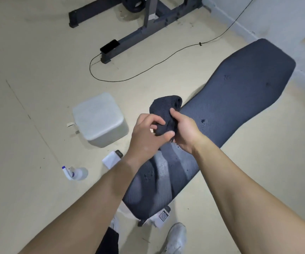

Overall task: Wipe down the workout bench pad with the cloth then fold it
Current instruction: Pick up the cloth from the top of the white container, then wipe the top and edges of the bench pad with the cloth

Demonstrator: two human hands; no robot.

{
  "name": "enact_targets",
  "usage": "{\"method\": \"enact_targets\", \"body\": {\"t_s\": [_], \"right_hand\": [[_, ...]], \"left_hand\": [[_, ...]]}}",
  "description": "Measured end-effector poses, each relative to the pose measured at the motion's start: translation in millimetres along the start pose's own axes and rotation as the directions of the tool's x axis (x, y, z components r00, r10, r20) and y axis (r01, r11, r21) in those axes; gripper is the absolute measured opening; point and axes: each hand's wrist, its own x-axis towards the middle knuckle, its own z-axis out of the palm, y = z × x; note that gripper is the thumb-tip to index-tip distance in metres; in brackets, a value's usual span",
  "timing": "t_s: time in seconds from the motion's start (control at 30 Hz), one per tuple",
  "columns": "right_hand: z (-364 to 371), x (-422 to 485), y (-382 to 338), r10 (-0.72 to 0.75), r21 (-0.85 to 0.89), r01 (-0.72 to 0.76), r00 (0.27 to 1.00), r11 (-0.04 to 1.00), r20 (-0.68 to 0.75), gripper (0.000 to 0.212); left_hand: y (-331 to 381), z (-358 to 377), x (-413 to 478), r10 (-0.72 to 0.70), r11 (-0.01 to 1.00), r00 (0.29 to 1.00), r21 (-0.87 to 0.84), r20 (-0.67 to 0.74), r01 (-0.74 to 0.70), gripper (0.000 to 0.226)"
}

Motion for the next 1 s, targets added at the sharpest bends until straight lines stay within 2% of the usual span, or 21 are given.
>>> {"method": "enact_targets", "body": {"t_s": [0.1,0.2,0.3,0.37,0.43,0.5,0.6,0.67,0.7,0.73,0.77,0.8,0.83,0.87,0.9,0.93,1.0], "right_hand": [[-39,-26,-8,-0.051,-0.100,0.051,0.999,0.994,0.005,0.042],[-72,-43,-6,-0.099,-0.226,0.108,0.994,0.968,0.052,0.022],[-108,-57,1,-0.163,-0.296,0.171,0.985,0.940,0.052,0.010],[-129,-59,11,-0.181,-0.320,0.180,0.983,0.930,0.026,0.012],[-146,-54,19,-0.256,-0.463,0.191,0.963,0.865,-0.082,0.015],[-161,-43,23,-0.442,-0.688,0.212,0.880,0.694,-0.175,0.016],[-161,-41,28,-0.765,-0.917,0.180,0.619,0.356,-0.176,0.029],[-150,-44,48,-0.875,-0.959,0.161,0.464,0.235,-0.136,0.032],[-146,-43,65,-0.876,-0.974,0.124,0.469,0.189,-0.110,0.032],[-143,-40,87,-0.819,-0.988,0.048,0.565,0.147,-0.094,0.034],[-139,-37,110,-0.670,-0.993,-0.066,0.733,0.101,-0.116,0.038],[-134,-35,133,-0.445,-0.983,-0.179,0.878,0.039,-0.178,0.043],[-128,-33,152,-0.226,-0.968,-0.249,0.944,-0.011,-0.240,0.050],[-121,-31,169,-0.085,-0.962,-0.274,0.958,-0.011,-0.272,0.053],[-112,-29,179,-0.049,-0.963,-0.268,0.962,0.035,-0.269,0.052],[-100,-26,187,-0.073,-0.963,-0.247,0.964,0.107,-0.255,0.049],[-78,-16,193,-0.164,-0.964,-0.163,0.966,0.209,-0.198,0.045]], "left_hand": [[13,25,-6,-0.034,0.997,0.999,-0.064,-0.019,0.033,0.014],[19,38,-14,-0.094,0.987,0.995,-0.130,-0.013,0.092,0.003],[21,49,-26,-0.091,0.988,0.996,-0.124,-0.001,0.090,0.005],[15,51,-29,-0.134,0.987,0.990,-0.086,0.034,0.136,0.006],[5,50,-27,-0.154,0.987,0.988,0.042,-0.009,0.154,0.011],[-2,46,-21,-0.096,0.971,0.991,0.209,-0.092,0.114,0.013],[-4,38,-6,0.174,0.922,0.974,0.370,-0.146,-0.109,0.012],[-14,31,-1,0.326,0.852,0.936,0.471,-0.133,-0.230,0.007],[-23,28,-1,0.356,0.803,0.931,0.537,-0.084,-0.259,0.006],[-36,24,-3,0.352,0.746,0.936,0.603,0.005,-0.283,0.007],[-50,21,-7,0.306,0.687,0.945,0.660,0.117,-0.304,0.008],[-68,19,-11,0.222,0.633,0.948,0.706,0.227,-0.317,0.010],[-83,17,-16,0.119,0.586,0.941,0.743,0.317,-0.324,0.012],[-98,15,-22,0.006,0.544,0.921,0.771,0.390,-0.330,0.012],[-111,14,-30,-0.103,0.505,0.889,0.793,0.447,-0.340,0.011],[-123,12,-38,-0.187,0.469,0.850,0.805,0.492,-0.362,0.010],[-146,7,-54,-0.261,0.458,0.798,0.798,0.543,-0.392,0.014]]}}
